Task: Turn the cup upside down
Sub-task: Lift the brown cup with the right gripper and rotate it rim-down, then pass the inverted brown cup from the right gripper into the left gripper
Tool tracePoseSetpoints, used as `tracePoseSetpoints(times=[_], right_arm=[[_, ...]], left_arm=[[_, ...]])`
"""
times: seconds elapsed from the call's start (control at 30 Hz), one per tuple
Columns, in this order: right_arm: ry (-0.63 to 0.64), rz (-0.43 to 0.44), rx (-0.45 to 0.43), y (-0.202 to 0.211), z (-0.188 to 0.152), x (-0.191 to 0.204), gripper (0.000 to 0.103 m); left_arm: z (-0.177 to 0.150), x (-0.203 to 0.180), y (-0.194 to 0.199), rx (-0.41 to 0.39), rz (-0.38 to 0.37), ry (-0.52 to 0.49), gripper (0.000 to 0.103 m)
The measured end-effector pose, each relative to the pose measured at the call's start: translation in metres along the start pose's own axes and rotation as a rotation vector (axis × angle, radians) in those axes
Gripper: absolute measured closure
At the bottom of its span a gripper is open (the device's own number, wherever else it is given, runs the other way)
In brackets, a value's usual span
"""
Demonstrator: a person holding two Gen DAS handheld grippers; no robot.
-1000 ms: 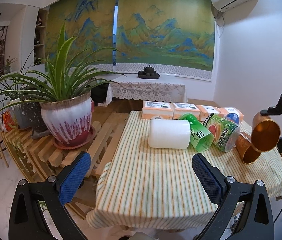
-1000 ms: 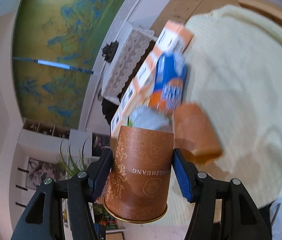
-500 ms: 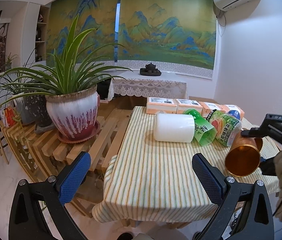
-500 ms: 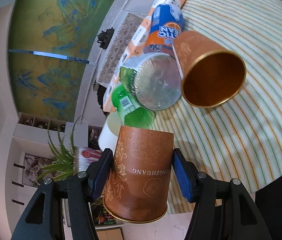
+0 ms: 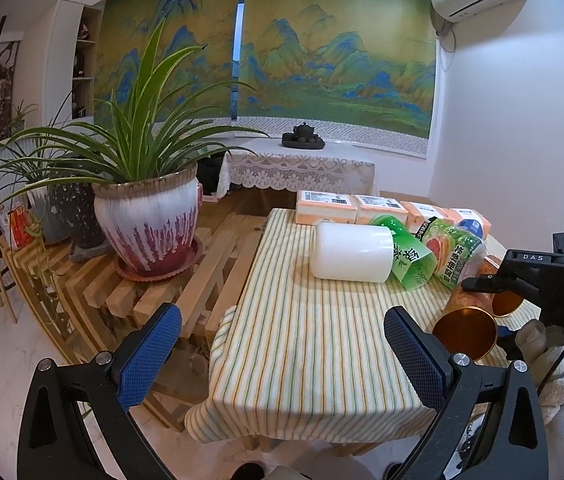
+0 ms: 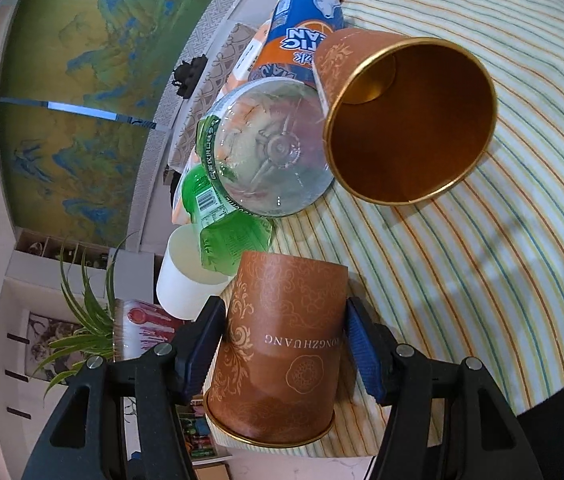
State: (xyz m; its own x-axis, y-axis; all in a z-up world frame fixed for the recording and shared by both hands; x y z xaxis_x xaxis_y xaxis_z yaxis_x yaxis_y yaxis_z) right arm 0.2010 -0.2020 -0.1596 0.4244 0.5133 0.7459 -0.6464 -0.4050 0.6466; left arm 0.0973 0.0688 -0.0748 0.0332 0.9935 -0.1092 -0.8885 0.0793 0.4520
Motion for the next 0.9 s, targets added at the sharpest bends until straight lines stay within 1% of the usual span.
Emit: tracePoseSetpoints(times=[0.07,0.1,0.13,0.27,0.37,0.47,0.53,0.63,0.7,0.77,0.83,0.9], right_arm=[[0.018,-0.018,-0.009,0.000,0.000,0.001,0.044],[0.029,-0.024,-0.008,0.000,0.001,0.001,0.041],[0.038,-0.027,-0.003,-0.001,0.001,0.002,0.040],[0.058,-0.046,-0.016,0.004,0.002,0.003,0.039],[0.084,-0.044,-0.030,0.012,0.002,0.005,0.039],[0.120,-0.049,-0.051,0.023,0.003,0.007,0.039],[0.144,-0.054,-0.066,0.032,0.003,0.007,0.039],[0.209,-0.060,-0.092,0.049,0.001,0.007,0.039],[0.246,-0.067,-0.113,0.060,-0.001,0.008,0.039],[0.315,-0.099,-0.147,0.071,-0.004,0.009,0.039],[0.380,-0.125,-0.184,0.082,-0.008,0.007,0.039],[0.424,-0.150,-0.215,0.093,-0.011,0.003,0.039]], left_arm=[[0.000,0.000,0.000,0.001,-0.002,0.000,0.000],[0.001,-0.001,-0.001,0.001,-0.004,-0.001,0.000],[0.001,-0.002,-0.001,0.002,-0.007,-0.004,0.000],[0.003,-0.009,-0.001,0.002,-0.016,-0.021,0.000],[0.007,-0.018,-0.003,0.015,-0.048,-0.039,0.000],[0.013,-0.031,-0.009,0.053,-0.108,-0.059,0.000],[0.018,-0.044,-0.018,0.099,-0.159,-0.087,0.000],[0.023,-0.064,-0.031,0.161,-0.217,-0.128,0.000],[0.026,-0.082,-0.041,0.224,-0.272,-0.162,0.000],[0.030,-0.099,-0.051,0.275,-0.318,-0.193,0.000],[0.032,-0.119,-0.065,0.356,-0.380,-0.218,0.000],[0.034,-0.135,-0.080,0.430,-0.422,-0.224,0.000]])
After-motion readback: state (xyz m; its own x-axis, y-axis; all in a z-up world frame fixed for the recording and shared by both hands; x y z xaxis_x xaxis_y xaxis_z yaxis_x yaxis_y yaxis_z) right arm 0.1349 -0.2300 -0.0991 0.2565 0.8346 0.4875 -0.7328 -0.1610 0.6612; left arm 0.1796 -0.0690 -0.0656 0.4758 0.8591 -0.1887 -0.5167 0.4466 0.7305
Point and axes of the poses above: each gripper's, at about its wrist camera, not at the fingertips, and y roughly against the way its jaws point, x to its left, z to its top, the point moved 8 cm from there along -y, roughly the way its jaws point, and after that the axes turned 7 degrees about -z, right-handed, at the moved point
